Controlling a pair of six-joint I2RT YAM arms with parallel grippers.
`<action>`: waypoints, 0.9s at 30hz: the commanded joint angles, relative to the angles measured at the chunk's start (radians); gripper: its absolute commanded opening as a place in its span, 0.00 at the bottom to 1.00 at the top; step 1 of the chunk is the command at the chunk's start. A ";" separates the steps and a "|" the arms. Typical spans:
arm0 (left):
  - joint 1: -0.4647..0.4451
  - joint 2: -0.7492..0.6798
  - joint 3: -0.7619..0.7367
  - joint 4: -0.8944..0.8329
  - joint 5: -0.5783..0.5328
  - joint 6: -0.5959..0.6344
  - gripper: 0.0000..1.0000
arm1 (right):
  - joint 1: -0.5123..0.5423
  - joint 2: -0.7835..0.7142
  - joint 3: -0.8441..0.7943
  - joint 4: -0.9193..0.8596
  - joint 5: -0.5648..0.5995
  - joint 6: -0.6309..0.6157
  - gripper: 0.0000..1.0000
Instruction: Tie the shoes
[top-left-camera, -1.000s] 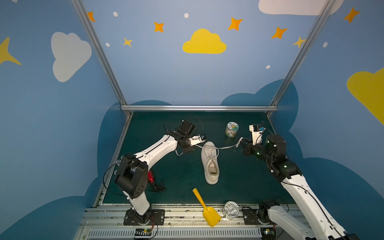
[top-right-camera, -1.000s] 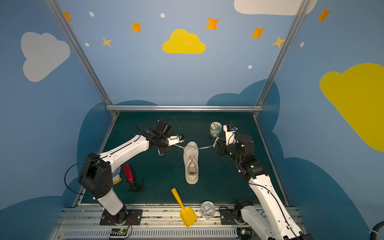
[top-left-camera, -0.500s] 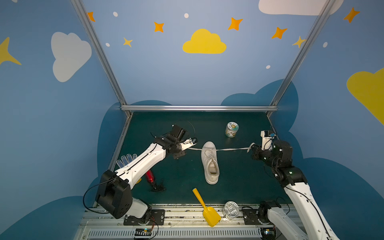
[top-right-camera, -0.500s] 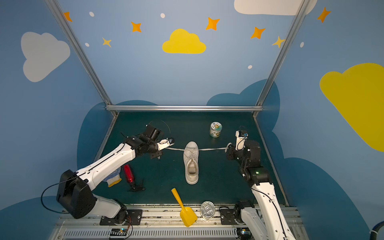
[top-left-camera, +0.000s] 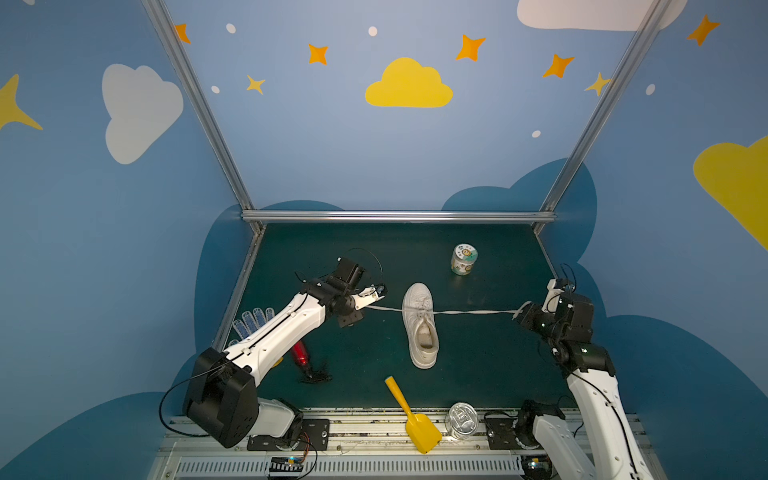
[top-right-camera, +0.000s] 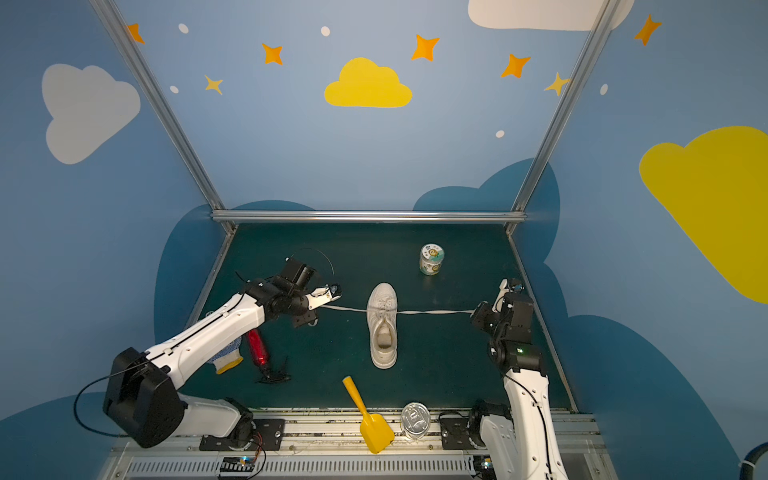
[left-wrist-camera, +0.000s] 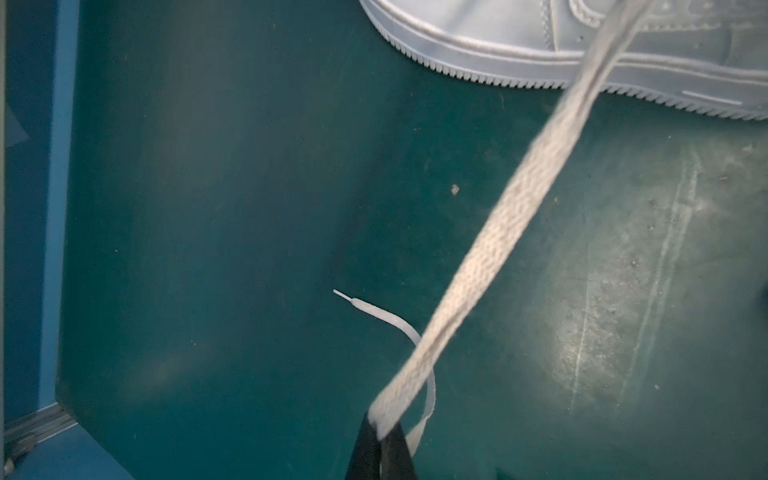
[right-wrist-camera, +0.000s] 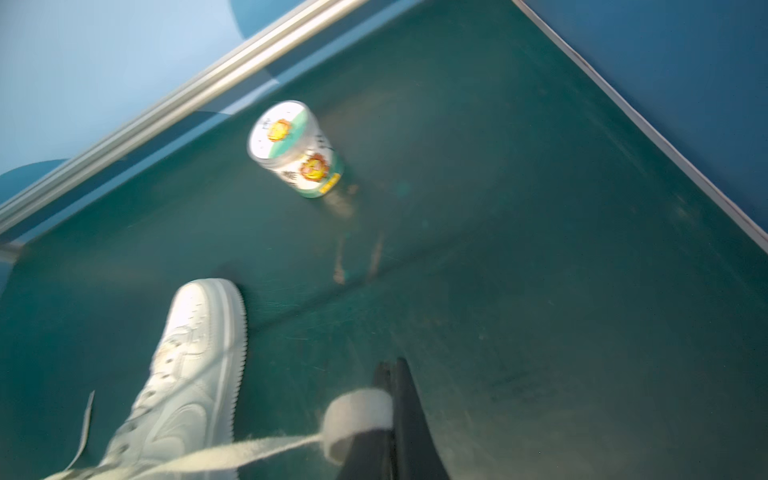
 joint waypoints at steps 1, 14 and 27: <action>0.012 -0.024 -0.010 -0.022 0.023 -0.017 0.03 | -0.044 0.004 -0.017 -0.004 -0.013 0.046 0.00; 0.054 -0.025 -0.028 -0.039 0.026 -0.026 0.03 | -0.190 0.046 -0.028 0.021 -0.002 0.066 0.00; 0.097 0.009 -0.068 -0.044 0.037 -0.053 0.03 | -0.283 0.114 -0.092 0.055 0.024 0.151 0.00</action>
